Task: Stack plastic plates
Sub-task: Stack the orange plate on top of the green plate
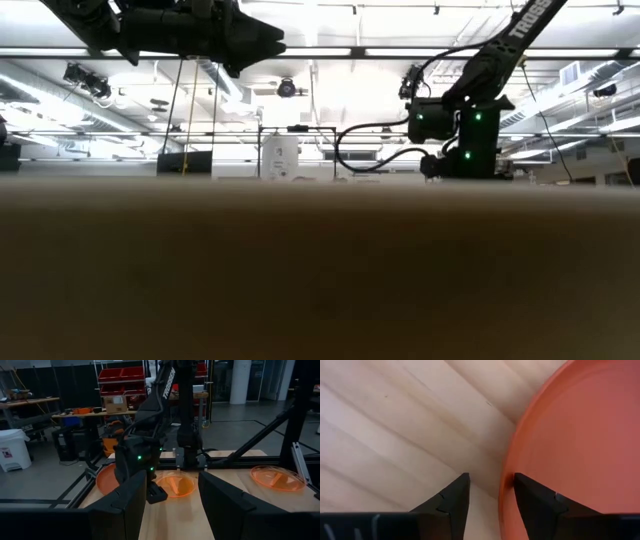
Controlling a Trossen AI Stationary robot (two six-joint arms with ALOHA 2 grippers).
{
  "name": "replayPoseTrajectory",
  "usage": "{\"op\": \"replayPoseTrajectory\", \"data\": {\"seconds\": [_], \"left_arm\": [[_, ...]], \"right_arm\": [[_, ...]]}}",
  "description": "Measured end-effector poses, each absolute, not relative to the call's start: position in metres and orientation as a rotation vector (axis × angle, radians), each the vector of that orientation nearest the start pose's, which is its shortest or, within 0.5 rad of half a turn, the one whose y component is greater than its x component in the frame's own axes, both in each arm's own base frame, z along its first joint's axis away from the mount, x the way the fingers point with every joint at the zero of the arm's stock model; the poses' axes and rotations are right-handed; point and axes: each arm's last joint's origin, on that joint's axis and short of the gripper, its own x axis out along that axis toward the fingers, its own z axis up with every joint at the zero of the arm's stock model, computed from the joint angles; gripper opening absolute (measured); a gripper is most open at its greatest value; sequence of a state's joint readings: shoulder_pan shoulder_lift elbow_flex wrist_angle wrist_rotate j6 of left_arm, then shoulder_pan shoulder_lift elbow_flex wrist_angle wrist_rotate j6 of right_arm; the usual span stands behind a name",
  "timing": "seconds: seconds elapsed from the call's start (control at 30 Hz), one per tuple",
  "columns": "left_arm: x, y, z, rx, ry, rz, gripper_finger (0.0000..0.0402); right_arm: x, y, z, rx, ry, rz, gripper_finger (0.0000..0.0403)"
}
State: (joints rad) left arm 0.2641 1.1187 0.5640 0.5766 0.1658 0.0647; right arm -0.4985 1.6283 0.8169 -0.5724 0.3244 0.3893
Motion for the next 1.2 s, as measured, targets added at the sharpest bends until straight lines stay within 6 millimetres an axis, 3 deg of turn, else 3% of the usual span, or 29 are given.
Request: {"op": "replayPoseTrajectory", "data": {"seconds": [0.3,0.53,0.77,0.97,1.1,1.2], "left_arm": [[0.234,0.058,0.265,0.094,-0.020,0.100,0.0188],[0.234,0.058,0.264,0.101,-0.010,0.099,0.0188],[0.233,0.061,0.261,0.120,0.027,0.107,0.0188],[0.229,0.070,0.249,0.180,0.150,0.124,0.0188],[0.228,0.069,0.245,0.252,0.204,0.108,0.0188],[0.229,0.060,0.240,0.347,0.252,0.050,0.0181]], "right_arm": [[0.229,-0.142,0.140,0.369,1.261,-1.007,0.0102],[0.228,-0.142,0.141,0.316,1.286,-1.001,0.0019],[0.239,-0.131,0.150,0.226,1.331,-0.921,0.0013],[0.276,-0.093,0.184,0.000,1.322,-0.764,0.0012],[0.296,-0.054,0.209,-0.176,1.282,-0.558,0.0012],[0.301,-0.027,0.227,-0.287,1.260,-0.329,0.0012]]}}
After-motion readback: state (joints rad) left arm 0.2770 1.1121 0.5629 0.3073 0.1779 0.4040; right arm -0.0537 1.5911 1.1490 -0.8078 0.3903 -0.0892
